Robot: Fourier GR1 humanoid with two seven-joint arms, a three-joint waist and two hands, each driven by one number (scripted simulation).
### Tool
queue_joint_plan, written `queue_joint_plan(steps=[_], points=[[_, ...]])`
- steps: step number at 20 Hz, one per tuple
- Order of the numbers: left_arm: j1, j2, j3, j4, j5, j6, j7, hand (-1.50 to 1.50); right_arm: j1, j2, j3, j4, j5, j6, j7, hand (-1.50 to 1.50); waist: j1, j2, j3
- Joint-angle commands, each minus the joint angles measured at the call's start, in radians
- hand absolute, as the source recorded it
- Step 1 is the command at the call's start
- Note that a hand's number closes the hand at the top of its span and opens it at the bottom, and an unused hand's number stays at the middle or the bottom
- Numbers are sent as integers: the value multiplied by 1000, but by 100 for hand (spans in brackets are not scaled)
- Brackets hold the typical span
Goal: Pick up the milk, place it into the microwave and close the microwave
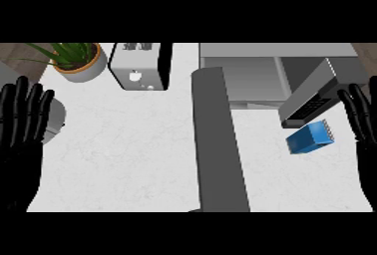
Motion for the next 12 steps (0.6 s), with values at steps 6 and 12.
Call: queue_joint_plan(steps=[6,12], points=[[43,-32,-18,66,17,-31,-66,-150,38,-99,-271,46,-219,105,-3,-150,-1,-15,-6],[176,-103,-83,28,215,30,-27,-150,102,-95,-241,98,-288,172,70,-150,4,-15,-6]])
